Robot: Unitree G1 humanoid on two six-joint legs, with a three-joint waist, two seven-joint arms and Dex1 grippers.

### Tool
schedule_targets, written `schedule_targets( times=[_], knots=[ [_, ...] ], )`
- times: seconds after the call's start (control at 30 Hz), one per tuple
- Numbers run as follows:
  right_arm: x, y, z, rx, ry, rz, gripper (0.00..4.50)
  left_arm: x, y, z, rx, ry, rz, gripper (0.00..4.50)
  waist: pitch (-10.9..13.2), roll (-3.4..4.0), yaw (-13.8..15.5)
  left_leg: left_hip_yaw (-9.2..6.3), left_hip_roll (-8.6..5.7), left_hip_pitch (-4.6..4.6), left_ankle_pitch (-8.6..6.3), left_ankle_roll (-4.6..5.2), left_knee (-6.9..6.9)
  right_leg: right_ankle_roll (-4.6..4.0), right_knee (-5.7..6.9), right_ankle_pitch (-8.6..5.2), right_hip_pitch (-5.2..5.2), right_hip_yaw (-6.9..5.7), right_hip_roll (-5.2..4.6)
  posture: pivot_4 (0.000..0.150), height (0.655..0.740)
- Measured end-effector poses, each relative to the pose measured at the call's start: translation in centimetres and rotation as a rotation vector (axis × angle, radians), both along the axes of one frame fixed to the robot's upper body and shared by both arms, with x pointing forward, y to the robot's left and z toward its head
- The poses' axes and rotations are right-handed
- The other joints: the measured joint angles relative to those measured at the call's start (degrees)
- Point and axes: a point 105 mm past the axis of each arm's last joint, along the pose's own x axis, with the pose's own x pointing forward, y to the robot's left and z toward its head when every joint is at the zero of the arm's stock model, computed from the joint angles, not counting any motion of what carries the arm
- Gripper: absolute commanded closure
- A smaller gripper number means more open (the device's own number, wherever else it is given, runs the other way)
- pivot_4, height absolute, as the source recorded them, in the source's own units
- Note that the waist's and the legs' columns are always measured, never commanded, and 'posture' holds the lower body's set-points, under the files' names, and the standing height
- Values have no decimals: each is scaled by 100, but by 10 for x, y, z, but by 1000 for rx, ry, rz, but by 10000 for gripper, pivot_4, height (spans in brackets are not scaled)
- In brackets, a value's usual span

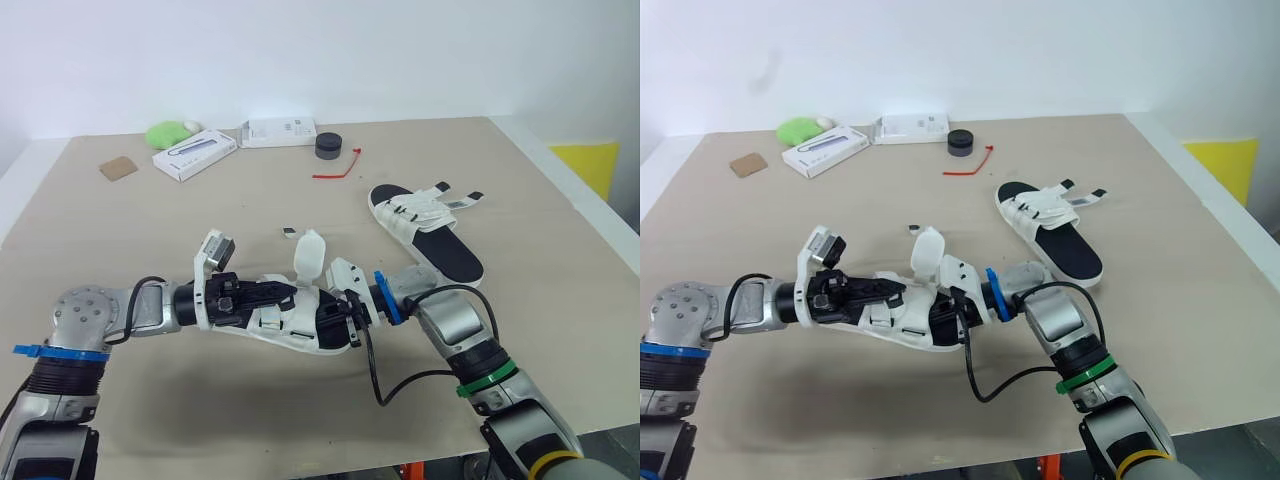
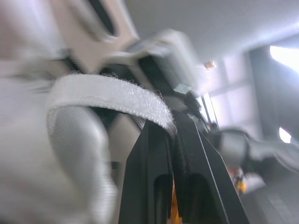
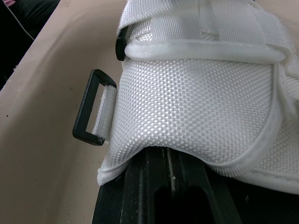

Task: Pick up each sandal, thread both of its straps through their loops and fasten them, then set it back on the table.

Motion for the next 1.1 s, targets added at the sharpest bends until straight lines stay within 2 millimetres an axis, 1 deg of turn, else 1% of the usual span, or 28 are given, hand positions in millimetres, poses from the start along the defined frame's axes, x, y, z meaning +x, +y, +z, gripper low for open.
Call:
schedule_targets(
  times=[0.17, 0.2, 0.33, 0.4, 0.47, 0.53, 0.57, 0.6, 0.67, 0.77, 0.83, 1.0, 1.1],
  knots=[
    [2, -1, -1, -5, -6, -21, 45000, 17, -12, -8, -50, 104, 78, 44690, -3, 5, 27, -1, -5, 4, 10, -16, 10, 22, 3, 18, 5, 1, -1, 1500, 7400],
    [3, -2, -1, -6, -7, -25, 45000, 23, -13, -10, -63, 133, 96, 44690, -3, 6, 27, -1, -8, 4, 21, -33, 11, 31, 3, 26, 6, 3, -3, 1500, 7400],
    [3, -2, -1, -7, -8, -30, 45000, 27, -17, -5, -77, 133, 77, 44690, -5, 8, 40, -1, -15, 3, 33, -54, 11, 42, 3, 32, 6, 5, -7, 1500, 7400],
    [3, -2, -1, -5, -8, -29, 45000, 22, -19, 3, -88, 115, 26, 44690, -5, 8, 38, -1, -15, 1, 36, -60, 9, 42, 3, 33, 3, 5, -6, 1500, 7400],
    [3, -2, -1, -3, -8, -28, 45000, 19, -18, 6, -92, 109, 3, 44690, -4, 7, 33, -1, -15, -2, 37, -62, 8, 42, 2, 32, 0, 6, -6, 1500, 7400],
    [2, -1, -1, 0, -7, -25, 45000, 4, -16, 16, -98, 79, -90, 44690, -4, 7, 21, -1, -15, -5, 38, -65, 4, 43, 2, 31, -3, 7, -6, 1500, 7400],
    [1, -1, -1, 3, -6, -25, 45000, -12, -14, 25, -101, 45, -186, 44690, -4, 7, 18, -1, -15, -6, 38, -66, 4, 43, 1, 30, -4, 7, -6, 1500, 7400],
    [1, -1, -1, 3, -6, -25, 45000, -13, -14, 25, -102, 43, -190, 44690, -4, 7, 18, -1, -15, -6, 38, -66, 3, 43, 1, 30, -4, 8, -6, 1500, 7400],
    [2, -1, -1, 3, -7, -27, 45000, -23, -14, 30, -107, 28, -251, 44690, -4, 7, 18, -1, -15, -5, 39, -67, 3, 43, 0, 30, -3, 8, -7, 1500, 7400],
    [2, -1, -1, 3, -7, -29, 45000, -26, -14, 31, -118, 33, -277, 44690, -3, 7, 18, -1, -15, -5, 39, -68, 3, 43, 0, 30, -5, 8, -6, 1500, 7400],
    [2, -1, -1, 4, -7, -29, 45000, -23, -13, 30, -121, 36, -260, 44690, -3, 7, 18, -1, -15, -5, 39, -68, 3, 43, 0, 30, -5, 8, -6, 1500, 7400],
    [2, -1, -1, 5, -7, -30, 45000, 8, -13, 11, -120, 108, -118, 44690, -4, 6, 19, 0, -15, -5, 40, -68, 3, 42, 0, 31, -6, 8, -6, 1500, 7400],
    [1, -1, -1, 6, -7, -28, 45000, 20, -15, 0, -101, 149, -81, 44690, -3, 6, 13, 0, -15, -7, 39, -68, 0, 42, 0, 30, -9, 7, -5, 1500, 7400]
  ],
)
